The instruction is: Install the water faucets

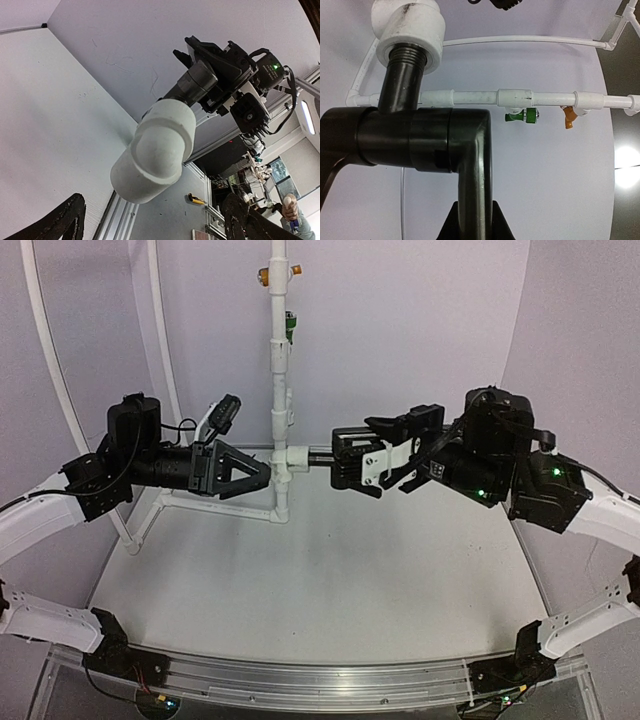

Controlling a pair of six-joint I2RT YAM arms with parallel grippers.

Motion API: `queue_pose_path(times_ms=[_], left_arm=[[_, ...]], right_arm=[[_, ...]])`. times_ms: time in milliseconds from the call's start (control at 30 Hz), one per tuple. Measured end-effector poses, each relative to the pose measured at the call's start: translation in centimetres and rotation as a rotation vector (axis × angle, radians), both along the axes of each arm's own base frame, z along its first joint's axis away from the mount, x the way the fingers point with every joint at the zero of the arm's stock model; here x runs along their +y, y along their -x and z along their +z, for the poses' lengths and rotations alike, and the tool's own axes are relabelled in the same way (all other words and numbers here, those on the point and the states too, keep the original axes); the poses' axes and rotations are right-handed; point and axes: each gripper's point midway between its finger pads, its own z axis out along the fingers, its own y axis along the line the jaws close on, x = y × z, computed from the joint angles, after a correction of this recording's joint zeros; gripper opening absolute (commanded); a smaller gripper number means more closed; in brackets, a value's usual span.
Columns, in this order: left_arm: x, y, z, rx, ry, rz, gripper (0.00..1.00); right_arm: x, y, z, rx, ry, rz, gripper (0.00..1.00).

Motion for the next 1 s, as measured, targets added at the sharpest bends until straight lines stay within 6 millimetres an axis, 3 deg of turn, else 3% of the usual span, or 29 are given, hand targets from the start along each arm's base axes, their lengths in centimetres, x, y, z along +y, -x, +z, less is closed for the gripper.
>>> queue_pose_path(times_ms=[333,467,1000], left_arm=[[-0.6,0.3,-0.7,0.173,0.055,-0.075,0.95],[-1.0,0.5,0.3,0.223,0.109,-0.117,0.94],[-2.4,-1.2,1.1,0.324,0.195,-0.124,0.88]], right_arm=[[-0.5,-0.3,0.4,-0.223,0.071,-0.018,0.0],[-0.4,-0.6,-0.1,-0.278,0.103,-0.03,0.0],[0.7,-1.1,0.0,-0.338,0.088,-0.053,0.0]])
